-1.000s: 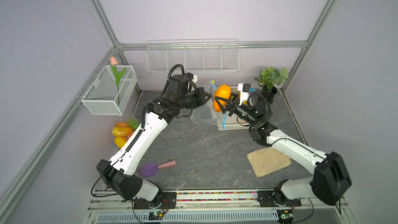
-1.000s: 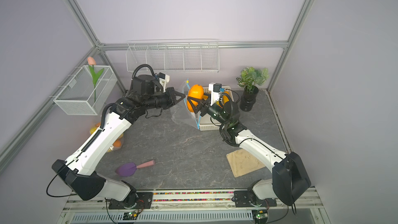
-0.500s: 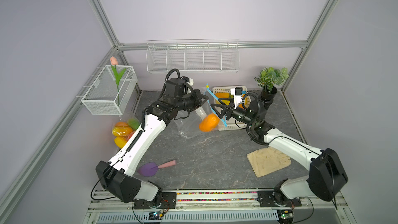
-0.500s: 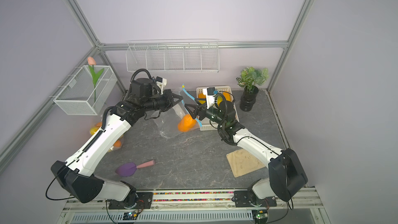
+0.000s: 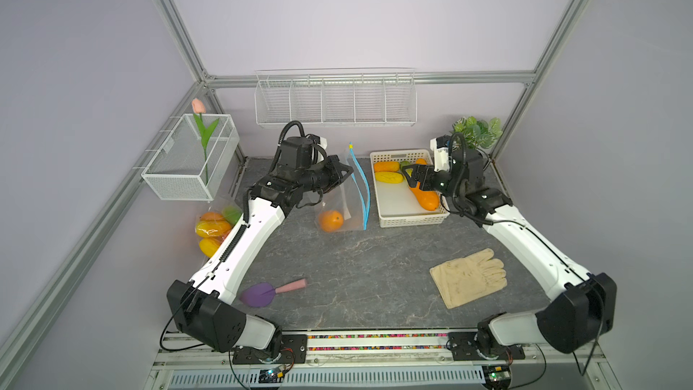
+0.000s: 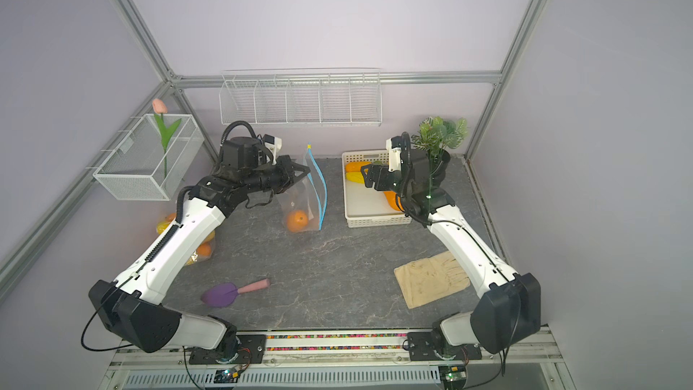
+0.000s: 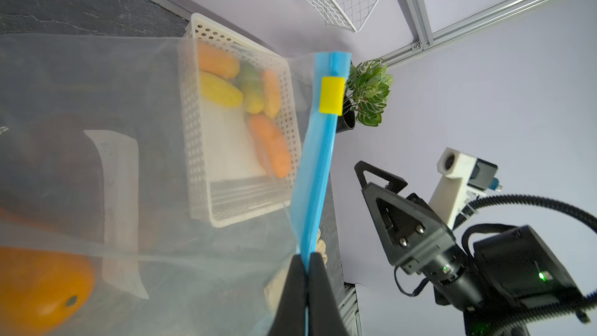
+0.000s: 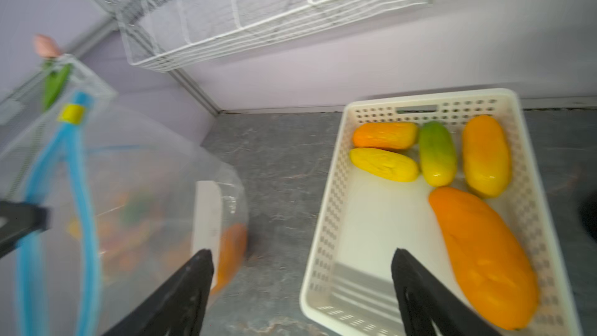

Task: Place the mango in a zip-top bag and seal the zipper
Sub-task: Place the mango in the zipper food storage bag, then pick up the mango from the basket.

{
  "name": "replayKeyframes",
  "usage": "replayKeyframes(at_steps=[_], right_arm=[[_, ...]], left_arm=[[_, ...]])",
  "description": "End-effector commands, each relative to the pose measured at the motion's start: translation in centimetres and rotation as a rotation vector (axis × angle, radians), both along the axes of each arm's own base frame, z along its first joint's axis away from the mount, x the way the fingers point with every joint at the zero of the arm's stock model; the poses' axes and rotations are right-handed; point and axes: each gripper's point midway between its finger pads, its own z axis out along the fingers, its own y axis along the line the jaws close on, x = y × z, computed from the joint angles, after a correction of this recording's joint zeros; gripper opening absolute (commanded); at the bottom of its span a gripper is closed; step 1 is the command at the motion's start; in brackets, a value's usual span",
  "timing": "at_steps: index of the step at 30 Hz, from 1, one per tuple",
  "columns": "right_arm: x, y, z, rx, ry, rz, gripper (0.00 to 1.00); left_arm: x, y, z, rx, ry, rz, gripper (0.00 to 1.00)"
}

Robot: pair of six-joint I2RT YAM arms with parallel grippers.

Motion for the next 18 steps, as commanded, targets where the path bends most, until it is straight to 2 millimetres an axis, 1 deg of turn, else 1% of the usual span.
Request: replayKeyframes(at_steps=[1,2,5,8,10,13,15,18], right_arm=[[-1.3,-3.2,-10.2,-0.352,0.331,0.022,0.89],[-0.8,-3.9,-11.5,-0.426,0.375,0.021,0.89],[1.0,-5.0,-14.2,-0.59,0.454,0.041,0.89],[3.1,-6.4,-16.2,-0.734,0.492,0.014,0.89],[4.4,-7.4,-17.1,-0.824,0.508,-0.012,0.89],[6.1,-7.9,-18.4,-0.894,0.516,-0.007,0.89],[6.2,-8.5,-19.4,-0.94,0.549,0.001,0.89],[6.6,-8.2,-21.4,-0.935,0.582,0.04,0.89]], left_arm=[[0.6,-0.3,-1.8,0.018,0.014,-0.012,0.0],[0.8,-0.4,-2.2,0.021,0.02,-0.013,0.0],[1.2,-0.9,-2.9,0.019,0.037,-0.026,0.0],[1.4,-1.4,-3.6,0.019,0.057,-0.046,0.0],[1.6,-1.5,-3.8,0.021,0.063,-0.049,0.0],[1.8,-1.6,-4.3,0.026,0.071,-0.053,0.0],[1.8,-1.7,-4.4,0.03,0.07,-0.057,0.0],[1.9,-1.6,-4.6,0.038,0.069,-0.057,0.0]])
